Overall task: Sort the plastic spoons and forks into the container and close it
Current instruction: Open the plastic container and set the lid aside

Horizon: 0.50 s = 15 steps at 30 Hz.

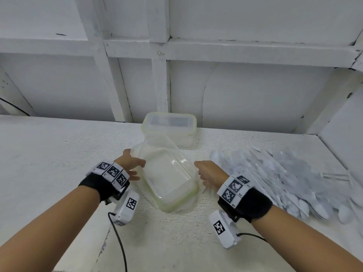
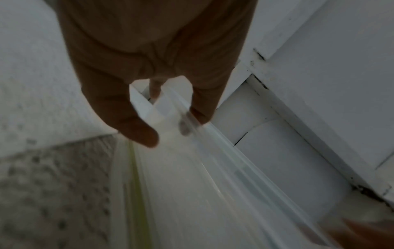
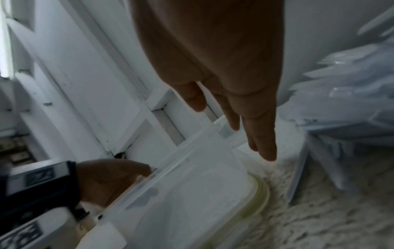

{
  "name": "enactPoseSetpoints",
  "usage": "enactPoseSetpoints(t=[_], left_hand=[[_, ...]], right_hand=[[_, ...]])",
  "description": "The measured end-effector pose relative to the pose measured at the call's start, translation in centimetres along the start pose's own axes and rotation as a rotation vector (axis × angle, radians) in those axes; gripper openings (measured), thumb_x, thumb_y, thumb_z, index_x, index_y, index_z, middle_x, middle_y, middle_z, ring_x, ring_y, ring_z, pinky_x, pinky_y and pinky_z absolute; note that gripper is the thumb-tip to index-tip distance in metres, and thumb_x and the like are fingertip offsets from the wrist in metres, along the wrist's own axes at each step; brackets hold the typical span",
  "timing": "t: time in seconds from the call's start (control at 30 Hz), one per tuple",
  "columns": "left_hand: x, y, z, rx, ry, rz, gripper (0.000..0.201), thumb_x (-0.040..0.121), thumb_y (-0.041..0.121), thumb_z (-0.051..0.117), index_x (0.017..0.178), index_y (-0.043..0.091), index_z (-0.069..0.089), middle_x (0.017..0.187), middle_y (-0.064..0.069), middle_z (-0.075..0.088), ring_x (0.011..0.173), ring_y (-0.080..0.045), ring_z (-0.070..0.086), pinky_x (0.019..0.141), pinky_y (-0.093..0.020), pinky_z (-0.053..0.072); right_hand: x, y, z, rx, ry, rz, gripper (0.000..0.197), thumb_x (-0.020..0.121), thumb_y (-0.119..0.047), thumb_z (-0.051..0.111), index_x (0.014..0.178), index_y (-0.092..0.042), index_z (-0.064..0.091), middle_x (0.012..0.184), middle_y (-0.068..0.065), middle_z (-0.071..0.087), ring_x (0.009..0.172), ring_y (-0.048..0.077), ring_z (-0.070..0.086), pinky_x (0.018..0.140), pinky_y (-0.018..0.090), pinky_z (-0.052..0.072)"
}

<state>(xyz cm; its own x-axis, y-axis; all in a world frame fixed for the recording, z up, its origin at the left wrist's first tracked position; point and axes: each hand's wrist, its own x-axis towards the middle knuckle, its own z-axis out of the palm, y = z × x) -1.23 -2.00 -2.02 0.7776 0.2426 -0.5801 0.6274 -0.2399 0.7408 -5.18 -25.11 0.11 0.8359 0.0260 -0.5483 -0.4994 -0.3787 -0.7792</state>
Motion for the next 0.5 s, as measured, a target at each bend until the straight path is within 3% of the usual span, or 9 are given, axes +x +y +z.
enactPoseSetpoints(t=[0.07,0.13,0.23,0.33,0.4,0.47,0.5], left_hand=[[0.2,0.8,-0.6,0.203,-0.001,0.071,0.057,0.087,0.03,0.064,0.134,0.015,0.035,0.124,-0.011,0.045,0.104,-0.03,0.049,0.079,-0.039,0.05],[0.8,1.5,-0.9,0.276,0.02,0.134,0.061,0.092,0.049,0.048,0.139,0.012,0.035,0.138,-0.011,0.041,0.119,-0.032,0.043,0.088,-0.042,0.046],[1.7,1.7,-0.7,0.202,0.017,0.153,0.054,0.1,0.044,0.026,0.139,0.009,0.038,0.144,-0.014,0.037,0.13,-0.032,0.036,0.099,-0.046,0.036],[2.3,1.0,-0.3,-0.063,-0.024,0.107,0.047,0.101,0.04,0.027,0.129,0.009,0.049,0.126,-0.017,0.05,0.113,-0.029,0.047,0.095,-0.043,0.039],[2.3,0.6,-0.6,-0.118,-0.036,0.092,0.04,0.101,0.036,0.03,0.113,0.008,0.057,0.114,-0.017,0.052,0.1,-0.028,0.05,0.089,-0.042,0.041],[2.3,0.3,-1.2,-0.082,-0.051,0.082,0.033,0.1,0.032,0.035,0.097,0.011,0.059,0.107,-0.016,0.053,0.089,-0.027,0.052,0.083,-0.039,0.042],[2.2,0.1,-1.6,-0.056,-0.061,0.069,0.029,0.098,0.03,0.037,0.096,0.012,0.059,0.104,-0.015,0.054,0.082,-0.025,0.053,0.08,-0.037,0.041]], right_hand=[[-0.3,0.4,-0.4,-0.065,0.0,0.002,0.043,0.1,-0.018,0.033,0.13,0.009,0.043,0.134,0.03,0.046,0.124,0.043,0.044,0.103,0.047,0.037],[-1.0,0.7,-0.5,-0.117,-0.02,0.012,0.042,0.1,-0.02,0.033,0.129,0.007,0.044,0.128,0.03,0.051,0.115,0.043,0.054,0.096,0.047,0.045],[-2.3,0.9,-0.2,-0.127,-0.108,0.09,0.046,0.102,-0.028,0.027,0.138,-0.002,0.032,0.123,0.027,0.053,0.096,0.033,0.06,0.088,0.039,0.051],[-2.1,1.3,0.3,-0.116,-0.128,0.113,0.047,0.102,-0.029,0.026,0.142,-0.005,0.026,0.124,0.025,0.05,0.1,0.032,0.06,0.092,0.039,0.051],[-1.7,1.4,0.5,-0.116,-0.125,0.11,0.046,0.101,-0.027,0.029,0.142,-0.006,0.026,0.12,0.023,0.051,0.101,0.032,0.061,0.092,0.038,0.051],[-0.9,1.4,0.4,-0.128,-0.12,0.1,0.043,0.1,-0.025,0.031,0.139,-0.006,0.03,0.102,0.017,0.054,0.083,0.025,0.062,0.089,0.036,0.052],[-0.6,1.4,0.2,-0.135,-0.117,0.098,0.041,0.1,-0.023,0.032,0.136,-0.005,0.033,0.092,0.013,0.053,0.074,0.021,0.06,0.087,0.035,0.052]])
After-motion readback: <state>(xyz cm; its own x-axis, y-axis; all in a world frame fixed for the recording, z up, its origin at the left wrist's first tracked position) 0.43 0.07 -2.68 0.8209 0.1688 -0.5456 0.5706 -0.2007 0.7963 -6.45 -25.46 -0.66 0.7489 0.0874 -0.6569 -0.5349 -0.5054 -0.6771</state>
